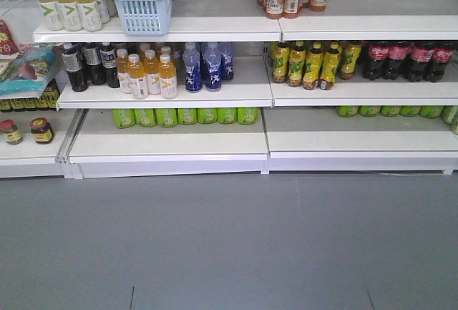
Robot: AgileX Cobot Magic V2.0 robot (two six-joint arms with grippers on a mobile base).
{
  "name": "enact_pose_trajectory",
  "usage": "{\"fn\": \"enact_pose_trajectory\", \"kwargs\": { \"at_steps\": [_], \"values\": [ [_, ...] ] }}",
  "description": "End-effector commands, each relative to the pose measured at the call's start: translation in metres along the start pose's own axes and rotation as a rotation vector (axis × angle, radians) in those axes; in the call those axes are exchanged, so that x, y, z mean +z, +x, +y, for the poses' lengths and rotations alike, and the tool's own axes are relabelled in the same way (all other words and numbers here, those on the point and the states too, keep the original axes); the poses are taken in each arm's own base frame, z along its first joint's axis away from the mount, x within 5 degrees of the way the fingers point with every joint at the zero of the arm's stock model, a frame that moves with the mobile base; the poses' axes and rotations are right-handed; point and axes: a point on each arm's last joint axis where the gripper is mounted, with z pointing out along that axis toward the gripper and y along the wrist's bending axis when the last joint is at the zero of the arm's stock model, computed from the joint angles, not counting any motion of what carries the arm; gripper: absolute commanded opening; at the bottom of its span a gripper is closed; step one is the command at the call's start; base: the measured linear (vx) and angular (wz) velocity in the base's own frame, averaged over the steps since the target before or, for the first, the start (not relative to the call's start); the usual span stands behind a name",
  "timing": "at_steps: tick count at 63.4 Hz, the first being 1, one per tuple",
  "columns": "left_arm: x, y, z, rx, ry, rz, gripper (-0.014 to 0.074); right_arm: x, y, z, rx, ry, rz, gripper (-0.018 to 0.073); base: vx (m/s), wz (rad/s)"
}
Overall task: Place coke in basket with both arms
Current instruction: 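Drive the base toward the shelf holding the light-blue basket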
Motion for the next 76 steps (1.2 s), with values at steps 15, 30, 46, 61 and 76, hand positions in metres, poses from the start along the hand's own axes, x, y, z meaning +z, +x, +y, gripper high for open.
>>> {"fn": "enact_pose_trajectory", "kwargs": {
  "at_steps": [15,30,46,61,76],
  "values": [
    [-0.0011,-0.0055,-0.0011,-0.010,0.017,-0.085,-0.0006,-0.0006,-0.0014,0.0006,-0.006,-0.011,-0.073,-0.0005,0.00,0.00],
    [-0.0011,-0.0055,-0.0011,-0.010,0.017,-0.085,-0.0006,-0.0006,-0.0014,0.0006,-0.006,-0.011,-0.073,-0.0005,0.00,0.00],
    [-0.0011,-0.0055,-0.0011,-0.010,0.017,-0.085,-0.0006,-0.0006,-0.0014,0.0006,-0.006,-0.011,-0.073,-0.0005,0.00,0.00],
    [-0.0011,-0.0055,-0.0011,-0.010,0.017,-0.085,-0.0006,-0.0006,-0.0014,0.0006,-0.006,-0.011,-0.073,-0.0005,0.00,0.00],
    [-0.0011,-0.0055,-0.0011,-0.010,0.017,-0.085,-0.0006,-0.0006,-0.0014,0.0006,-0.006,-0.011,-0.073,-0.0005,0.03,-0.01]
  ]
}}
